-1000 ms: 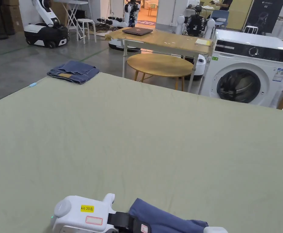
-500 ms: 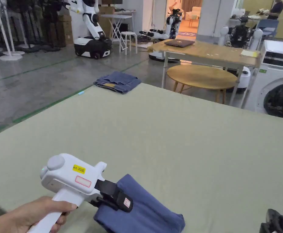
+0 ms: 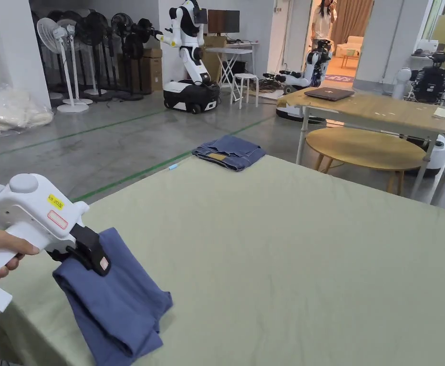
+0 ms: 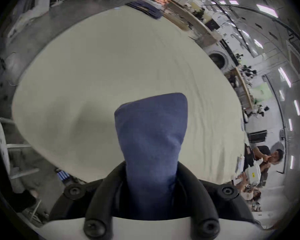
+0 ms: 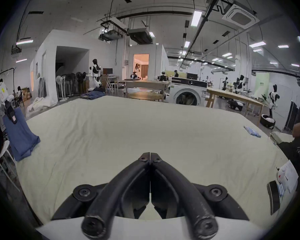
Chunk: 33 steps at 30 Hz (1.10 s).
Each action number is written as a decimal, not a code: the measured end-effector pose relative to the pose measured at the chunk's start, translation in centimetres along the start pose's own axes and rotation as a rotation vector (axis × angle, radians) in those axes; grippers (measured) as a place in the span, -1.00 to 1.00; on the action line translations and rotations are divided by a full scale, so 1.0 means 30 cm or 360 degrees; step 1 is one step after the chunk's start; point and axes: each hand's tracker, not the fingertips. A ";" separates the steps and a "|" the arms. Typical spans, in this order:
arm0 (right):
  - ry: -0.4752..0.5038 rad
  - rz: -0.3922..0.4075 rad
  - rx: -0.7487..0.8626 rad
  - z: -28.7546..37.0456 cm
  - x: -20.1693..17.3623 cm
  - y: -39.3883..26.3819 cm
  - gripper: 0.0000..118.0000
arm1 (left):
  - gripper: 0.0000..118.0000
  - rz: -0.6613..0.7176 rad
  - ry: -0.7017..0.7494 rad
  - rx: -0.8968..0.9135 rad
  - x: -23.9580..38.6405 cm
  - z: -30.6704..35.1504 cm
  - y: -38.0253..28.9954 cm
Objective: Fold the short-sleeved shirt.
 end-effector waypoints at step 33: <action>-0.0086 -0.0068 0.0003 0.021 0.079 0.002 -1.00 | -0.23 -0.0579 -0.0096 0.0695 0.560 -0.381 -0.289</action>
